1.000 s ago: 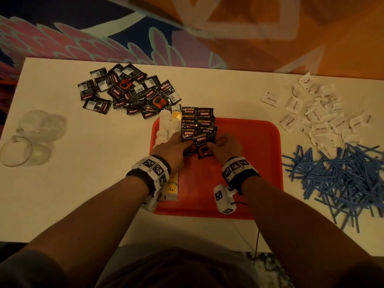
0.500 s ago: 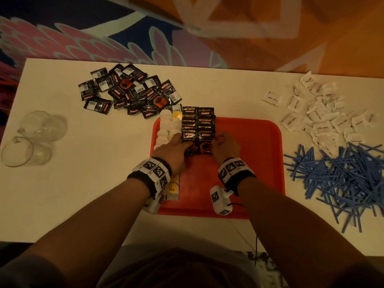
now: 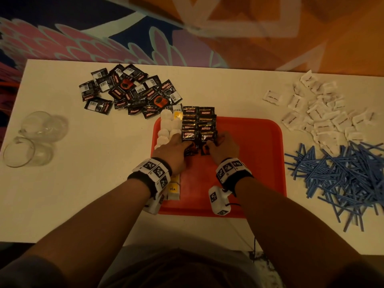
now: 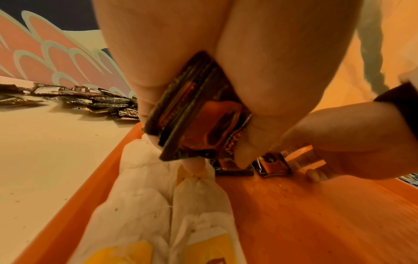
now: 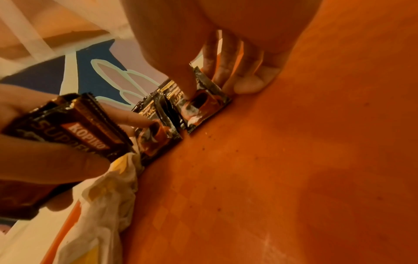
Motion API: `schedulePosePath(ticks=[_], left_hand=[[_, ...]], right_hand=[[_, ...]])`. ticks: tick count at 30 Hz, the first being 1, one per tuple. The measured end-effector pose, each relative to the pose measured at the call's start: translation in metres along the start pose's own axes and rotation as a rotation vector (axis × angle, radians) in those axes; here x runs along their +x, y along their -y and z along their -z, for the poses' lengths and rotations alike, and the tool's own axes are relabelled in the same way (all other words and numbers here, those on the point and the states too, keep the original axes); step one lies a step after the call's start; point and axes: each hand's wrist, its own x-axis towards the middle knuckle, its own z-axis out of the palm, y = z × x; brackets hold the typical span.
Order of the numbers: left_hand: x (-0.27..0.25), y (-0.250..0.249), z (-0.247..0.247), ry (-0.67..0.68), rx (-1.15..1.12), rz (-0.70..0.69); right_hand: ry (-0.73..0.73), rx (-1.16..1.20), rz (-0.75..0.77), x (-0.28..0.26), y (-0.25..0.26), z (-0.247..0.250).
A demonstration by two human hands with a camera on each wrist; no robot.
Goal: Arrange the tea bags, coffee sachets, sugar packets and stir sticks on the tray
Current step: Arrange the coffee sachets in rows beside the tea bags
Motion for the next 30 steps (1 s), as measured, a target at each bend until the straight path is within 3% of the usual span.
schedulePosePath(ticks=[30], left_hand=[[-0.003, 0.004, 0.001, -0.100, -0.133, -0.001]], right_hand=[[0.023, 0.029, -0.035, -0.001, 0.007, 0.007]])
